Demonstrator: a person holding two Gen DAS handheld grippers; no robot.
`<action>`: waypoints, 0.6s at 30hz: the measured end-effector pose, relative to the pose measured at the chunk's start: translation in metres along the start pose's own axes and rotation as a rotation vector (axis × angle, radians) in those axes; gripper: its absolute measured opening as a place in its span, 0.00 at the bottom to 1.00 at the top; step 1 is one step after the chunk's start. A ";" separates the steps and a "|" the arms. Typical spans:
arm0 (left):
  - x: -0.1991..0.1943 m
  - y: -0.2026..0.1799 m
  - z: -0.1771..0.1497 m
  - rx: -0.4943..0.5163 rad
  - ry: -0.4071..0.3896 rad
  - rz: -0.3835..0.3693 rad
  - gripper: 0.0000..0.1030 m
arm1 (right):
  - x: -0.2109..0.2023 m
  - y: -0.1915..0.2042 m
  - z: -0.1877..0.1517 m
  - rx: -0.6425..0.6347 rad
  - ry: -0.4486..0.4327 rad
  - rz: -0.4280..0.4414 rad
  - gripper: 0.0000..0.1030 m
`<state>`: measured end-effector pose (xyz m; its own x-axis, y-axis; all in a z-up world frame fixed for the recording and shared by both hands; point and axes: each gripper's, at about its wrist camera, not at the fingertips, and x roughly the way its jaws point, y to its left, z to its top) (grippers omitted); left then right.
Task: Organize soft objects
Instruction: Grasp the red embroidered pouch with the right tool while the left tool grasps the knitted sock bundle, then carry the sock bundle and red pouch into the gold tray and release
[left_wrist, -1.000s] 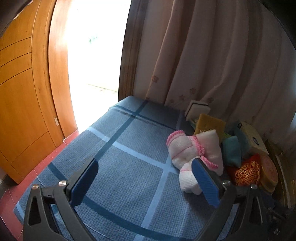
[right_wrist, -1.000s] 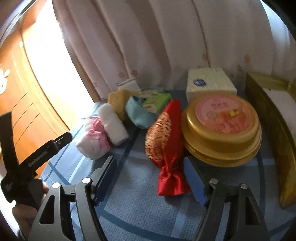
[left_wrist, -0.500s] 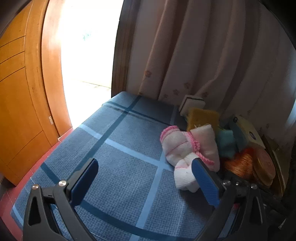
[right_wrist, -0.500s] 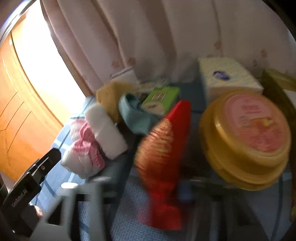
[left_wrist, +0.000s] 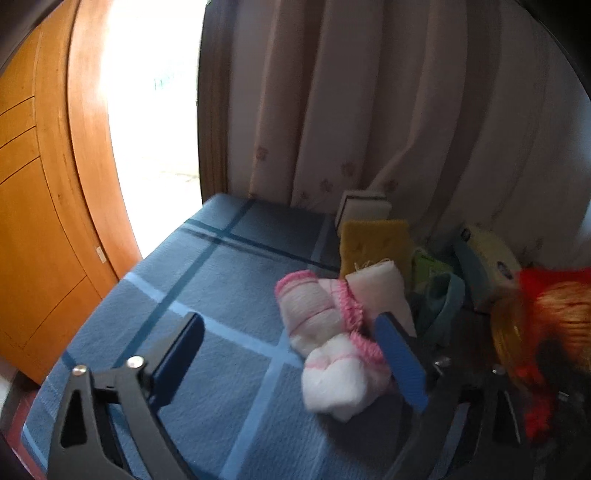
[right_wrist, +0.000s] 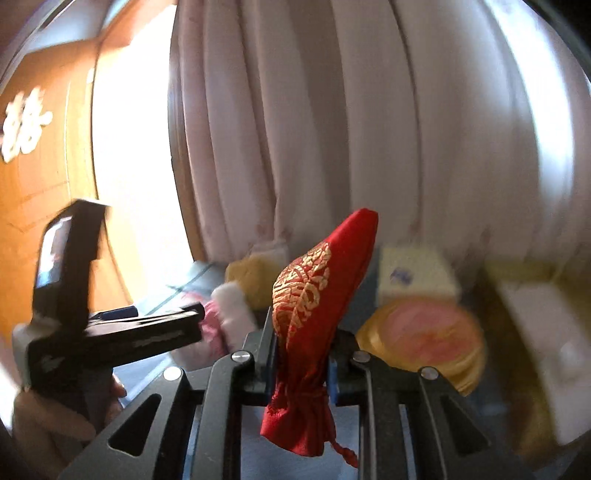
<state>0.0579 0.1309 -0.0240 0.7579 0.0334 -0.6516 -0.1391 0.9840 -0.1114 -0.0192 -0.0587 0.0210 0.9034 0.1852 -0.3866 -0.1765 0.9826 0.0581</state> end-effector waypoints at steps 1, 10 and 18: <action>0.007 -0.005 0.002 0.007 0.016 0.009 0.85 | -0.002 0.002 0.001 -0.015 -0.019 -0.015 0.22; 0.042 -0.006 0.001 -0.027 0.144 0.022 0.76 | -0.005 0.004 0.005 -0.019 -0.037 -0.006 0.22; 0.043 -0.023 0.000 0.019 0.155 -0.029 0.33 | -0.004 -0.001 0.000 -0.001 -0.045 -0.006 0.22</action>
<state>0.0933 0.1102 -0.0494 0.6533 -0.0210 -0.7568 -0.1056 0.9873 -0.1185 -0.0231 -0.0602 0.0223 0.9210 0.1803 -0.3453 -0.1718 0.9836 0.0553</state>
